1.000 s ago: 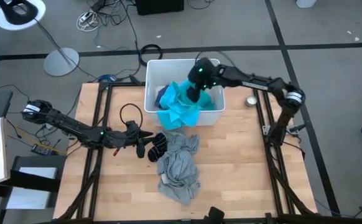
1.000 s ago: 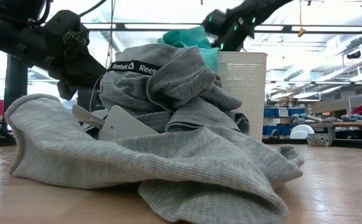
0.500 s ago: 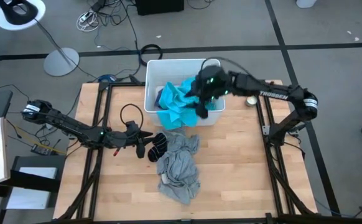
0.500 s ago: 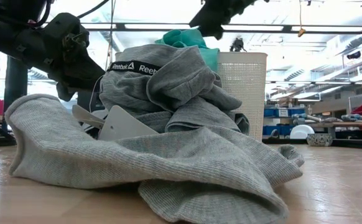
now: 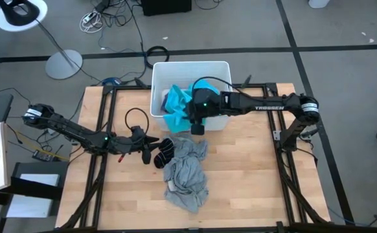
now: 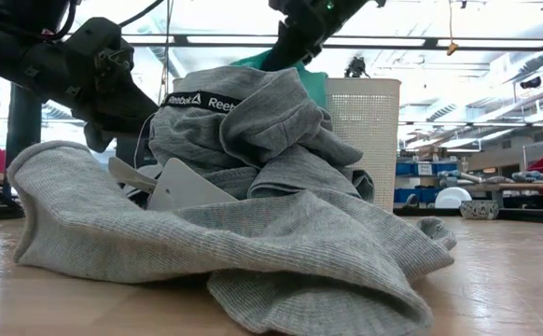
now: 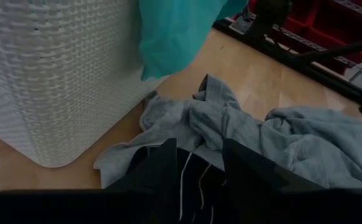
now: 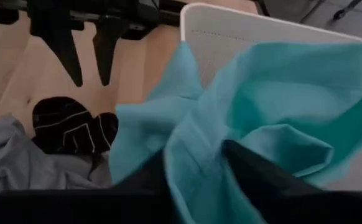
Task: Sort clothes
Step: Put the blue short into the white bin
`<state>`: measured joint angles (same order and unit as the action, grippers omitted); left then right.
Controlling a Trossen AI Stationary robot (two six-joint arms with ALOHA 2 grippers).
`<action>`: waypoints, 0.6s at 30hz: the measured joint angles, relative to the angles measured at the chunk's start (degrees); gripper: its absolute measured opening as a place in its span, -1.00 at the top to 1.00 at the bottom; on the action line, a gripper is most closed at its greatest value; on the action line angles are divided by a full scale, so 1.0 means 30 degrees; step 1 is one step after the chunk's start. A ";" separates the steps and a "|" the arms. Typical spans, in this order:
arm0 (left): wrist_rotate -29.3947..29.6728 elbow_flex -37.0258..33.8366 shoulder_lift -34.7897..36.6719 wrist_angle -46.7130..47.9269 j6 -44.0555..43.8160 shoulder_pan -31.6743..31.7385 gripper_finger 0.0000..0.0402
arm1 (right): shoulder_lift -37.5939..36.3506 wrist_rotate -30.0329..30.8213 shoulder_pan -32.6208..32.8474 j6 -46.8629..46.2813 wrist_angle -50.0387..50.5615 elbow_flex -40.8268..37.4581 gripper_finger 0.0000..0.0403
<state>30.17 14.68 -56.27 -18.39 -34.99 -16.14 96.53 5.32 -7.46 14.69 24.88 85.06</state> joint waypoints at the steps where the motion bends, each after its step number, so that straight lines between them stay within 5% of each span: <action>1: 0.0000 0.0000 0.0000 0.0057 -0.0006 0.0000 0.33 | -0.0042 -0.0007 0.0000 0.0091 -0.0026 0.0000 0.51; 4: 0.0000 0.0000 0.0000 0.0043 -0.0006 0.0000 0.33 | -0.0163 -0.0038 0.0035 0.0753 -0.0188 0.0000 0.91; 11: 0.0000 0.0000 0.0000 0.0036 0.0016 0.0000 0.33 | -0.0265 0.0555 -0.0186 0.0855 -0.2064 0.0000 0.96; 18: 0.0000 -0.0001 0.0000 0.0109 0.0045 0.0000 0.33 | -0.0567 0.2361 -0.1364 0.2047 -0.8079 0.0000 0.97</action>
<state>30.17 14.67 -56.27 -18.06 -34.85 -16.14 94.83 12.41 -11.56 20.83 0.64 85.06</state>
